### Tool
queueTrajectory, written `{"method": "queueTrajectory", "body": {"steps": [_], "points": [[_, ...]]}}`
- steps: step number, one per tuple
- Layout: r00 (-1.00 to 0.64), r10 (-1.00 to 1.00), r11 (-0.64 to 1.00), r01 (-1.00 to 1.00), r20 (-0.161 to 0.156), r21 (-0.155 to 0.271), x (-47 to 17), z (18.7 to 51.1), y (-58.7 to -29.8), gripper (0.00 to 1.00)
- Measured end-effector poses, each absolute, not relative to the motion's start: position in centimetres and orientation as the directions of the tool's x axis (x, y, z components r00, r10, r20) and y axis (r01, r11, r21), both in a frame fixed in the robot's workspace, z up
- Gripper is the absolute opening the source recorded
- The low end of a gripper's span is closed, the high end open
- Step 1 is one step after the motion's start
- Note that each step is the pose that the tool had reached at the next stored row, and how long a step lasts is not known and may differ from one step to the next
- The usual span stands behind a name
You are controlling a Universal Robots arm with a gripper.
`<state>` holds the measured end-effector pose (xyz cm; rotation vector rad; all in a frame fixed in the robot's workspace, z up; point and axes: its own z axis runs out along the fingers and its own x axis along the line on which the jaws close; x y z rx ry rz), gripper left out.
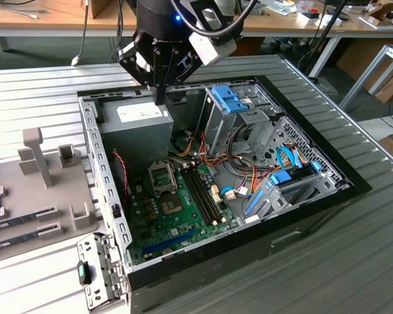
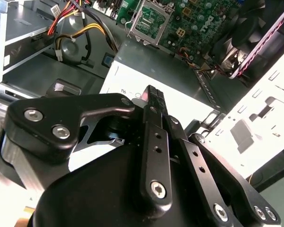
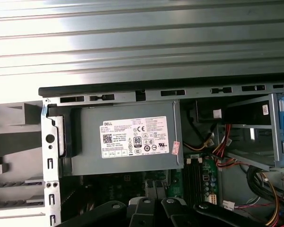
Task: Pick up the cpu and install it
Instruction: 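Reach for the cpu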
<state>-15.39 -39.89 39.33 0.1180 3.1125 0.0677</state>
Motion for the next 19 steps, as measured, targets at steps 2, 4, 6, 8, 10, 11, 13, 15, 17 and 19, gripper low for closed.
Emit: {"method": "queueTrajectory", "body": {"steps": [2,4,6,8,10,11,13,15,17,19], "points": [[-0.997,0.076,0.996,0.075,-0.024,0.044,-15.5,39.3,-39.9,0.11],[-0.997,0.076,0.996,0.075,-0.024,0.044,-15.6,39.3,-39.9,0.11],[-0.997,0.076,0.996,0.075,-0.024,0.044,-15.8,39.3,-39.9,0.11],[-0.997,0.076,0.996,0.075,-0.025,0.044,-15.9,39.3,-39.9,0.11],[-0.997,0.076,0.996,0.075,-0.024,0.044,-16.0,39.3,-39.9,0.11],[-0.997,0.076,0.996,0.075,-0.024,0.044,-16.1,39.3,-39.9,0.11],[-0.997,0.076,0.996,0.075,-0.024,0.044,-16.2,39.3,-39.9,0.11],[-0.997,0.076,0.996,0.075,-0.024,0.044,-16.3,39.3,-39.9,0.11],[-0.997,0.076,0.996,0.075,-0.024,0.044,-16.4,39.3,-39.9,0.11],[-0.997,0.076,0.996,0.075,-0.024,0.044,-16.6,39.3,-39.9,0.11]]}}
